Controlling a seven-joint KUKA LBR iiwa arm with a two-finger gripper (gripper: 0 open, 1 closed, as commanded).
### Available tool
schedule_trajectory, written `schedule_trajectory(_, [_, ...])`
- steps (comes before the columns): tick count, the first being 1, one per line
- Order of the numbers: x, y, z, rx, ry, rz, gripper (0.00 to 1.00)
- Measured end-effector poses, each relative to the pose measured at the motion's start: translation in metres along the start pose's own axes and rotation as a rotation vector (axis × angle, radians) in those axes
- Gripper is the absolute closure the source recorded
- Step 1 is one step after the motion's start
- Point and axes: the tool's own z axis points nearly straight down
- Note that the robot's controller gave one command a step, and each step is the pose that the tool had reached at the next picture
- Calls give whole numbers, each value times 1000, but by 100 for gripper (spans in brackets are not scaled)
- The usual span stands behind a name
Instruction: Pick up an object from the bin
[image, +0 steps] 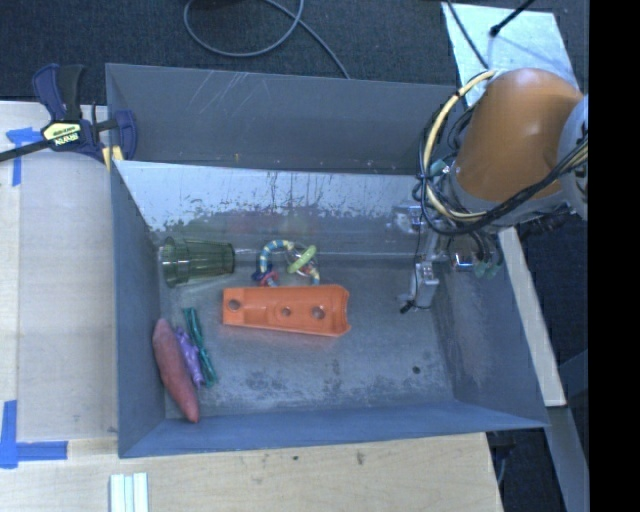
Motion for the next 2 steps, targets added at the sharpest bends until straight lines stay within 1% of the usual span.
schedule_trajectory(2, [-1, 1, 2, 0, -2, 3, 0])
